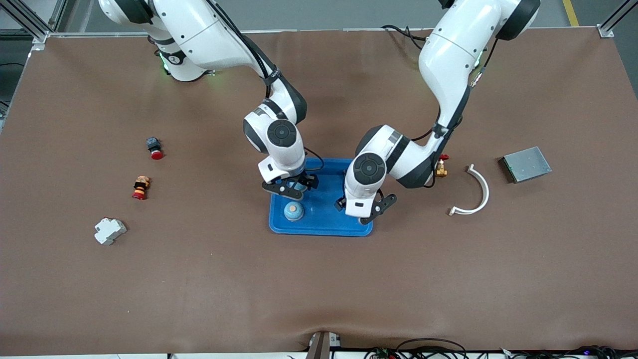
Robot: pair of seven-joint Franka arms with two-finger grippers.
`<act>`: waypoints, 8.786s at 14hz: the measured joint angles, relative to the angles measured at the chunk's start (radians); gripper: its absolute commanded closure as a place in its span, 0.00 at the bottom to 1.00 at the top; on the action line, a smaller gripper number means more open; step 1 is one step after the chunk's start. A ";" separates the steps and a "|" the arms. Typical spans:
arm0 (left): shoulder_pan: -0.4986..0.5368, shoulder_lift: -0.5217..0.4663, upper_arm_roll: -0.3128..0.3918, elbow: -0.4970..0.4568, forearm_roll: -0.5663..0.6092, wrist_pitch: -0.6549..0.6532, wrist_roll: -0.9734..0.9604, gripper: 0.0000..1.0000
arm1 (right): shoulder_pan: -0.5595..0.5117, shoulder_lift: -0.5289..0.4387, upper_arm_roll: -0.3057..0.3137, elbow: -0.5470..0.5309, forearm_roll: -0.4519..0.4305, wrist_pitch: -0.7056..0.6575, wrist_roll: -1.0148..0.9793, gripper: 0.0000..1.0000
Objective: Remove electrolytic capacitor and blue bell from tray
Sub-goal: 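Grasp a blue bell with the right gripper while the left gripper grasps a capacitor, then carry the bell beside the red buttons while the left gripper lifts the capacitor, then set the bell down with the right gripper while the left gripper carries the capacitor, then lower the capacitor inside the white arc while the right gripper grasps another bell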
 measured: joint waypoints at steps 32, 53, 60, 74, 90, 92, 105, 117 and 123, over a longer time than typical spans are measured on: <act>-0.023 0.050 0.009 0.000 0.000 0.081 -0.026 0.00 | -0.281 -0.286 -0.023 -0.061 -0.001 -0.350 -0.587 1.00; -0.016 0.047 0.022 0.014 0.000 0.080 -0.026 0.99 | -0.627 -0.415 -0.024 -0.519 0.219 0.087 -1.310 1.00; 0.014 -0.045 0.029 0.035 0.003 -0.007 0.001 0.99 | -0.628 -0.308 -0.023 -0.528 0.219 0.243 -1.327 1.00; 0.328 -0.306 0.035 -0.054 0.006 -0.389 0.786 0.99 | -0.611 -0.262 -0.020 -0.470 0.219 0.227 -1.334 0.00; 0.530 -0.528 -0.020 -0.611 0.059 0.109 1.163 1.00 | -0.367 -0.258 -0.019 -0.104 0.055 -0.188 -0.724 0.00; 0.530 -0.529 -0.021 -0.655 0.059 0.165 1.163 1.00 | -0.332 -0.239 -0.019 -0.074 0.054 -0.198 -0.661 0.00; 0.533 -0.482 -0.022 -0.732 0.059 0.293 1.163 1.00 | -0.128 0.002 -0.020 0.193 0.016 -0.203 -0.232 0.00; 0.571 -0.401 -0.020 -0.733 0.059 0.340 1.165 0.99 | -0.098 0.141 -0.020 0.300 0.016 -0.123 -0.135 0.00; 0.581 -0.370 -0.020 -0.732 0.059 0.349 1.165 0.95 | -0.082 0.162 -0.020 0.311 0.016 -0.117 -0.123 0.00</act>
